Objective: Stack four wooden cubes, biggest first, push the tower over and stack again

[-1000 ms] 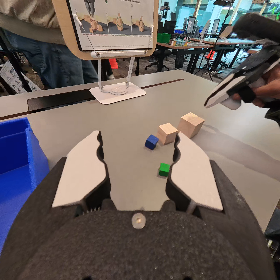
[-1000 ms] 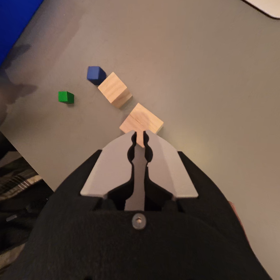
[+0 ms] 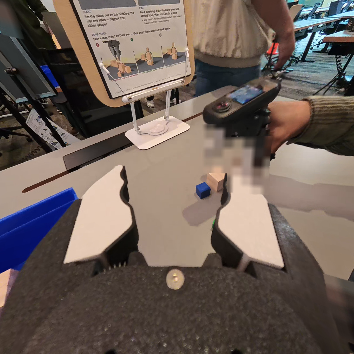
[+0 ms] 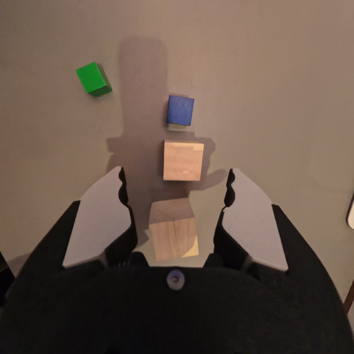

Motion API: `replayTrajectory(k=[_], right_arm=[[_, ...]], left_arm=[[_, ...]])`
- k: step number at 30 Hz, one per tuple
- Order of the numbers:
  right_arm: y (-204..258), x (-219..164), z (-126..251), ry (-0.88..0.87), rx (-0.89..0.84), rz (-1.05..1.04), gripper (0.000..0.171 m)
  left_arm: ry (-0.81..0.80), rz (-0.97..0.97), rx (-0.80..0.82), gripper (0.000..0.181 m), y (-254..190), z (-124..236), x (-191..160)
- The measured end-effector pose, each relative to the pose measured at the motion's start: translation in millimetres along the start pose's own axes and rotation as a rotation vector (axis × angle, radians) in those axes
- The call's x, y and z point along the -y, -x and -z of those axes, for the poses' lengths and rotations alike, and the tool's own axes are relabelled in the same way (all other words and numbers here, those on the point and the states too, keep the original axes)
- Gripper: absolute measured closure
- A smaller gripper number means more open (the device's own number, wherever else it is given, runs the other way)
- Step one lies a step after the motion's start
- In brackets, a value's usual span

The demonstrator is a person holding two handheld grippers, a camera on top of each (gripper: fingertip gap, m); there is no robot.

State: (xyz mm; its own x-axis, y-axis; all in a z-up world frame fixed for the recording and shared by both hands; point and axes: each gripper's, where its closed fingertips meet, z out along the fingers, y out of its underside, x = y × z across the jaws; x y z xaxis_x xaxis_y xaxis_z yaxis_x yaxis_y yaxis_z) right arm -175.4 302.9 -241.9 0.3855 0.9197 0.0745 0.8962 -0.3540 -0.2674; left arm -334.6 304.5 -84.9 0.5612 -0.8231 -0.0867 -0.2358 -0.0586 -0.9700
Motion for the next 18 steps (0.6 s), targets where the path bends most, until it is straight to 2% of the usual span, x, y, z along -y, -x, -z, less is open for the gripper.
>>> replayTrajectory(k=[12, 13, 16, 18], right_arm=[[-4, 2, -29, 0.126, 0.076, -0.044, 0.093], [-3, 2, -31, 0.14, 0.082, -0.047, 0.097], [2, 2, -35, 0.155, 0.131, -0.044, 0.126], [2, 4, -35, 0.151, 0.141, -0.045, 0.126]], left_arm=[[-0.003, 0.039, -0.016, 0.089, 14, 2, -7], [-0.003, 0.035, -0.015, 0.089, 13, 2, -7], [-0.004, 0.03, -0.016, 0.089, 12, 2, -6], [-0.006, 0.029, -0.012, 0.09, 13, 3, -6]])
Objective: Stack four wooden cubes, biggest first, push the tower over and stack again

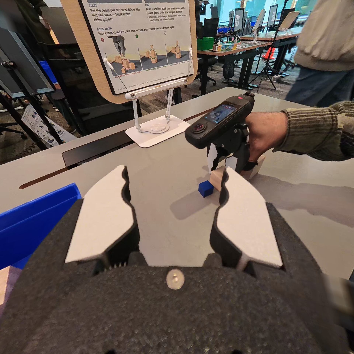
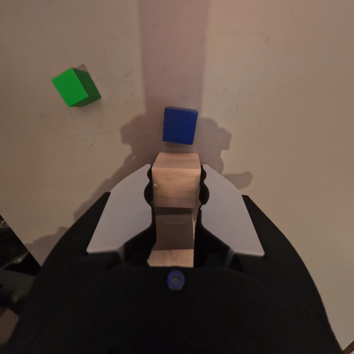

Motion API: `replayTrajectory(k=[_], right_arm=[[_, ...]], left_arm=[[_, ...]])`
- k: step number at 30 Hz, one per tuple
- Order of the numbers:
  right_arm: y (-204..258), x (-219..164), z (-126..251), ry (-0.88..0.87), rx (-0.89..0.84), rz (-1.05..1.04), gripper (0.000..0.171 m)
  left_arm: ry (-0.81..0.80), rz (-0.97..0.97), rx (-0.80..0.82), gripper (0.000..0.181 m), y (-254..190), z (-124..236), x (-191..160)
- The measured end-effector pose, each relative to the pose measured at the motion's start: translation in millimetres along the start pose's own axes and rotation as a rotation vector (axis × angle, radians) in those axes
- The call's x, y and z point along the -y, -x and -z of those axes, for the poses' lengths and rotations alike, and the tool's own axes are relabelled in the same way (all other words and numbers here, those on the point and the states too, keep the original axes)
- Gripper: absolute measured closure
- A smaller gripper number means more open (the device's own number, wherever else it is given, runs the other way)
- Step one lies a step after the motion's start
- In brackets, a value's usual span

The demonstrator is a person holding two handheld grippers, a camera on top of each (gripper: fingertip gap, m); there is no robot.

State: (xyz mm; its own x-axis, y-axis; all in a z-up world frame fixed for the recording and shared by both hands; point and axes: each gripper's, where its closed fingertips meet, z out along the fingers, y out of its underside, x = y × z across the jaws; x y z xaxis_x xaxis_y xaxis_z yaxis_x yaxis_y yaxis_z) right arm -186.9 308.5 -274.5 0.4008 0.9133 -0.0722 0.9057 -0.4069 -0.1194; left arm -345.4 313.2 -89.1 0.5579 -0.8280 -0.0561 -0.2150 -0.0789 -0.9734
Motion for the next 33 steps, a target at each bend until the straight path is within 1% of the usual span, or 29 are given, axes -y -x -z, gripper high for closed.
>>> replayTrajectory(k=[3, 6, 8, 12, 15, 18, 20, 23, 33], right_arm=[[0, 4, 11, -0.031, -0.014, 0.018, 0.126], [1, 8, 36, -0.089, -0.039, 0.035, 0.126], [2, 4, 56, -0.11, -0.062, 0.049, 0.126], [6, -22, 86, -0.099, -0.085, 0.07, 0.126], [10, -48, 96, -0.075, -0.084, 0.083, 0.126], [11, -71, 97, -0.043, -0.091, 0.091, 0.126], [12, -79, 94, -0.043, -0.086, 0.089, 0.126], [14, -83, 87, -0.051, -0.062, 0.095, 0.126], [10, -83, 67, 0.024, -0.037, 0.119, 0.126]], left_arm=[[-0.006, -0.002, 0.003, 0.091, 1, 1, 1], [-0.005, -0.003, 0.008, 0.092, 2, 2, 0], [0.0, 0.001, 0.001, 0.092, 1, 1, -1], [0.0, -0.001, -0.006, 0.092, -1, 1, 0], [0.002, 0.003, -0.02, 0.092, -3, 0, -1], [0.017, 0.003, -0.041, 0.094, -8, -4, -3], [0.032, -0.005, -0.043, 0.094, -11, -7, -5], [0.04, -0.021, -0.051, 0.094, -17, -10, -6], [0.07, -0.04, -0.057, 0.095, -18, -14, -12]])
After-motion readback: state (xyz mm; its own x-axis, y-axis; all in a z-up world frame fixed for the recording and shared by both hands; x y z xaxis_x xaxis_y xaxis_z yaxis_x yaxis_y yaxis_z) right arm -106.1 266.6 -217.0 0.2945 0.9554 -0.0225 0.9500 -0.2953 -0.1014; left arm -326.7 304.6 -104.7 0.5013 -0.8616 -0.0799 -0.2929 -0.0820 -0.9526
